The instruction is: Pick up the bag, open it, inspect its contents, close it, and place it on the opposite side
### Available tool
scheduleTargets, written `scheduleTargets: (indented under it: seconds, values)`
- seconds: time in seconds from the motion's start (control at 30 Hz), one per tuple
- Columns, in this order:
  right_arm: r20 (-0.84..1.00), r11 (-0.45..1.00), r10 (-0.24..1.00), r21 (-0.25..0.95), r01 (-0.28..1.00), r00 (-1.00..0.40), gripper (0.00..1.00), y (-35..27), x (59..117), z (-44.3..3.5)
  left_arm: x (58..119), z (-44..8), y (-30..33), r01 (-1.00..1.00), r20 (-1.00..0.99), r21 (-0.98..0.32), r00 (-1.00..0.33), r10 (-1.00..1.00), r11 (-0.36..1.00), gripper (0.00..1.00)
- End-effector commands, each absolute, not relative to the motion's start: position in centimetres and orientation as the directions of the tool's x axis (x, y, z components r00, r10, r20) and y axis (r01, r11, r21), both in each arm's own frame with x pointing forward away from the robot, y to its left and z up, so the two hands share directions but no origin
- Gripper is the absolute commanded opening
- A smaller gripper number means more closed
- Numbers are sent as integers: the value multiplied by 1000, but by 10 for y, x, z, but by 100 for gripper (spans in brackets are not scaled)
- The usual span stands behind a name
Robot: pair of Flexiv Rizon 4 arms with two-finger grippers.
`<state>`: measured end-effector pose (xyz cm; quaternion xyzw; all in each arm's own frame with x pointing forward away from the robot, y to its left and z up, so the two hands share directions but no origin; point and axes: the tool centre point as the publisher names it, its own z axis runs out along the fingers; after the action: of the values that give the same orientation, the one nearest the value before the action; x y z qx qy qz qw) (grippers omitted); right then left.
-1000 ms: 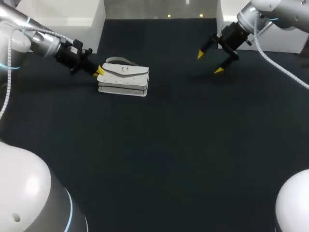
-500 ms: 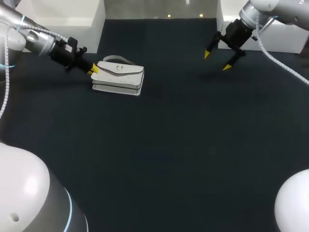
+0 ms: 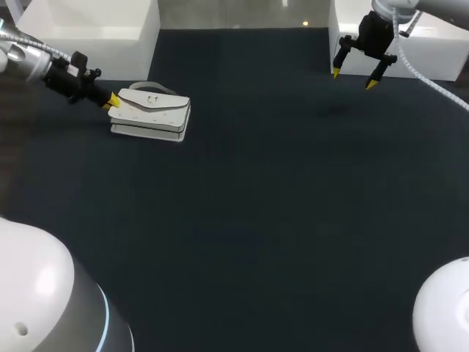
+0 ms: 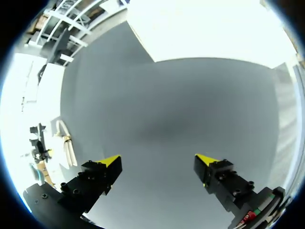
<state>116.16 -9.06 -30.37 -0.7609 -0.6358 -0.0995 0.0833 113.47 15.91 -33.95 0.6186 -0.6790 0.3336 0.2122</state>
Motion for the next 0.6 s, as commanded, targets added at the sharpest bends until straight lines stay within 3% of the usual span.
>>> scheduleTargets:
  seconds: [0.03, 0.6]
  values:
    - [213, -190, 961, 53, 980, 175, 100, -94, 1154, -296, 1140, -336, 176, -984, 697, -179, -137, -704, 15, 0]
    - [80, -150, 987, 135, 979, 140, 100, -100, 1139, -284, 1157, -337, 234, -984, 674, -174, -95, -733, -32, 0]
